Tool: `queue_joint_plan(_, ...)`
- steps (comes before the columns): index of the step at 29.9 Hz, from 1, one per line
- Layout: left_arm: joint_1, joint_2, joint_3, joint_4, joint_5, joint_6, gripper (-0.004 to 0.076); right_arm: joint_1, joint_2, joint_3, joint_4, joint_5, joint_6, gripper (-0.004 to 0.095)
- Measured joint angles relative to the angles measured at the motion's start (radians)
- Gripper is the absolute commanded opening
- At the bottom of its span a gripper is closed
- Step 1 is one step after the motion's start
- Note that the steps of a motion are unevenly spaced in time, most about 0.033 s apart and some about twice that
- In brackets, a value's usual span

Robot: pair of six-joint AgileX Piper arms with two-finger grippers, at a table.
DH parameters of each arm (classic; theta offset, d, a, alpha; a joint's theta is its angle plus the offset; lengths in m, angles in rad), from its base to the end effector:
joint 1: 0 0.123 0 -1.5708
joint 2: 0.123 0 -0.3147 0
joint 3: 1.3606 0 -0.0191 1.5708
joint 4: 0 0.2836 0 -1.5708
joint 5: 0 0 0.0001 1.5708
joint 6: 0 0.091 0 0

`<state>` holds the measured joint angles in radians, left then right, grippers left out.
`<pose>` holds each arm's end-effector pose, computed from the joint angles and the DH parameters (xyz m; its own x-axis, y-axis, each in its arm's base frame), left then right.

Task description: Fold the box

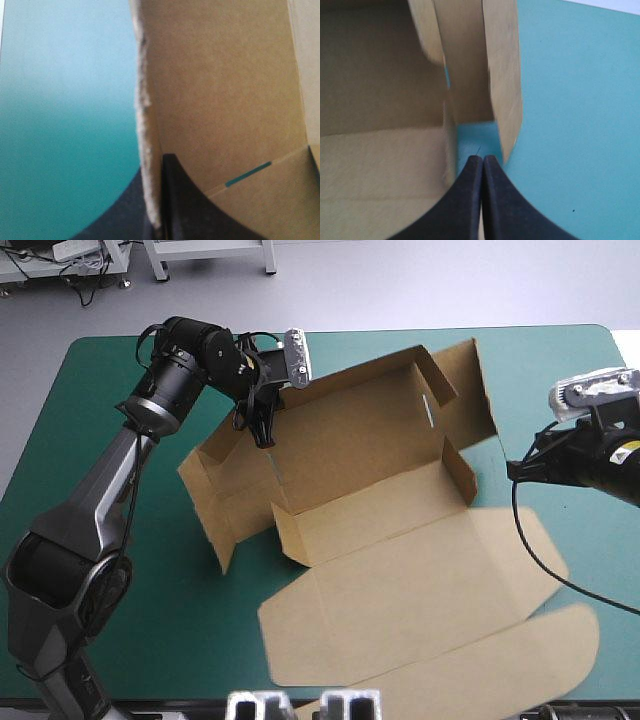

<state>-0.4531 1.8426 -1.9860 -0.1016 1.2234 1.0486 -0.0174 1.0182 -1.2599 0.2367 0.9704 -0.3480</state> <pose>0.3939 -0.2014 0.4211 0.0122 0.9339 -0.3572 0.8937 0.1501 0.4228 0.2036 0.0141 0.4662 -0.5450 -0.1975 -0.8148 -0.2603 0.9637 -0.0595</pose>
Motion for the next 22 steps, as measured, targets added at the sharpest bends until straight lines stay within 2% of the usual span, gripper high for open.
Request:
queue_joint_plan(10, -0.016, -0.051, 0.0, 0.022, -0.051, 0.042, -0.001, 0.0, 0.164, -0.206, -0.001, 0.011, 0.0, -0.002)
queue_joint_plan(17, -0.064, -0.066, 0.033, 0.115, -0.061, -0.087, -0.001, 0.0, 0.327, -0.359, 0.032, 0.05, -0.002, -0.002)
queue_joint_plan(22, -0.151, -0.095, 0.113, 0.262, -0.124, -0.166, -0.001, 0.0, 0.448, -0.466, 0.098, 0.098, -0.022, -0.002)
